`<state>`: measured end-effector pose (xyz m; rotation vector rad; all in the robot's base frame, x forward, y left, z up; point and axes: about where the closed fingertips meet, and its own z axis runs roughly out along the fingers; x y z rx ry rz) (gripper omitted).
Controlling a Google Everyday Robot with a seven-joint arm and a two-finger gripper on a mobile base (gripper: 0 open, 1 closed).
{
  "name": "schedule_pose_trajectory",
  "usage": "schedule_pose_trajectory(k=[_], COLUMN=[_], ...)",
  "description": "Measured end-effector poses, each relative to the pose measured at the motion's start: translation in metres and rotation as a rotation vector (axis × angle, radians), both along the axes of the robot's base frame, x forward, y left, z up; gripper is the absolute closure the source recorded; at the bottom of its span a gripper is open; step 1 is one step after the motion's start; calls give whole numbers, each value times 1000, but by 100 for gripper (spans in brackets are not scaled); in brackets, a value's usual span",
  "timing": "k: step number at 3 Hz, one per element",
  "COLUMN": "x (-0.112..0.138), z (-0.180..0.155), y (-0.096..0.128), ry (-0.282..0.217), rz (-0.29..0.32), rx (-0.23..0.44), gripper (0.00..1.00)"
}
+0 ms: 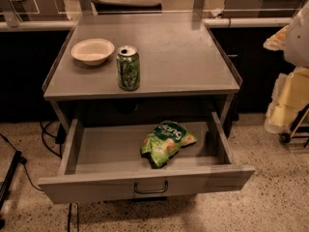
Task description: Pick green rice chip bag from top drawer and place on counter
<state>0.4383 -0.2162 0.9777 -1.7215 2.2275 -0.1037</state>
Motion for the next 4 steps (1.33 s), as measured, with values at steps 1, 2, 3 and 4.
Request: schedule_pose_trajectory(k=[1,2,3,4], x=[0,1,5,11], z=[0,-1,-14,-35], y=[0,-2,-2,4], ry=[0,-31,-67,-88], rz=[0,-14,-50,-62], rx=[0,21,81,161], gripper=[0,18,41,65])
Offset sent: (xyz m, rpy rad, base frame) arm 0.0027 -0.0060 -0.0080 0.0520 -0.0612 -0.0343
